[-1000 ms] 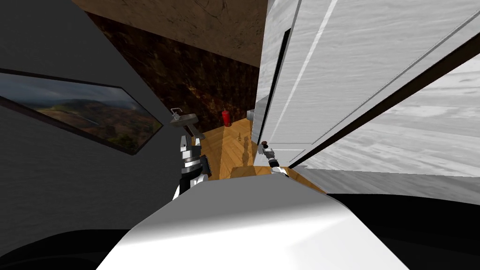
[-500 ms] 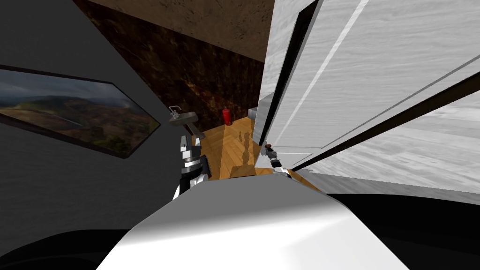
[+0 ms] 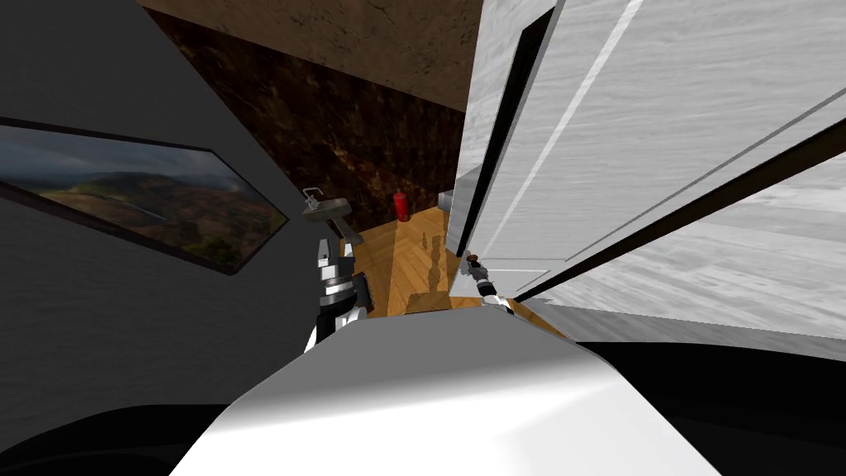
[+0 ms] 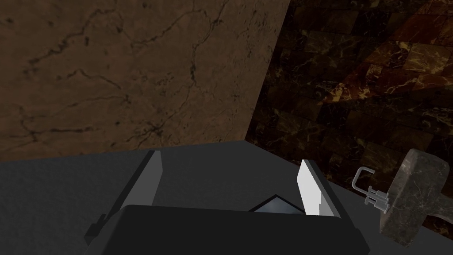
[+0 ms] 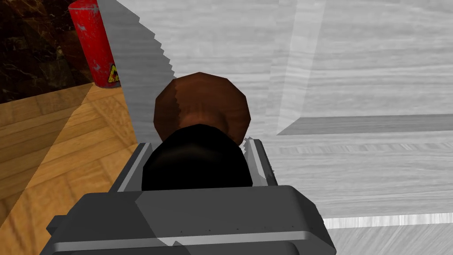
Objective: Pull the door open
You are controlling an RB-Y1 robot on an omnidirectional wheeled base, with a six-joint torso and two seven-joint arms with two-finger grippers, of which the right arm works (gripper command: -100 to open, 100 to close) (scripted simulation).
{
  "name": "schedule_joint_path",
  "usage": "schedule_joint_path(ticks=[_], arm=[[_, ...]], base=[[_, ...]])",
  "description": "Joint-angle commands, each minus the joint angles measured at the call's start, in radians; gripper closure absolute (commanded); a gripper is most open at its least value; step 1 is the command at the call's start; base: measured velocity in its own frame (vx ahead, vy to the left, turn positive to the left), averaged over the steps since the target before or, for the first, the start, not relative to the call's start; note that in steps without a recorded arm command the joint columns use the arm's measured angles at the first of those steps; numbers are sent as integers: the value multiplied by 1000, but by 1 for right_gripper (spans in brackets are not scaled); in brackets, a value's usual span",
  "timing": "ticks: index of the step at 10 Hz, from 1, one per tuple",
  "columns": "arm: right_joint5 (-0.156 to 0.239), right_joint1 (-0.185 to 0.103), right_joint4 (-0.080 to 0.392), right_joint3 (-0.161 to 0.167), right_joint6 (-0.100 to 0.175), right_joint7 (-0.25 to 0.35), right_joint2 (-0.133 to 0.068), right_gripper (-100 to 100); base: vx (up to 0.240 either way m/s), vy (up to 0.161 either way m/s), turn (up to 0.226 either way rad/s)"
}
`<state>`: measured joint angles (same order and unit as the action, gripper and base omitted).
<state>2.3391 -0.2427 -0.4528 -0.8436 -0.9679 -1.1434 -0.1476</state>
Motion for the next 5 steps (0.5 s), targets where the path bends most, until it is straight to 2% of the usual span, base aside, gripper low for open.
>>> schedule_joint_path(ticks=[1,5], arm=[[-12,4,11,4,-20,12,-8,100],[-60,24,20,20,-74,62,-31,100]], base=[[-151,-51,74],[-191,-60,71]])
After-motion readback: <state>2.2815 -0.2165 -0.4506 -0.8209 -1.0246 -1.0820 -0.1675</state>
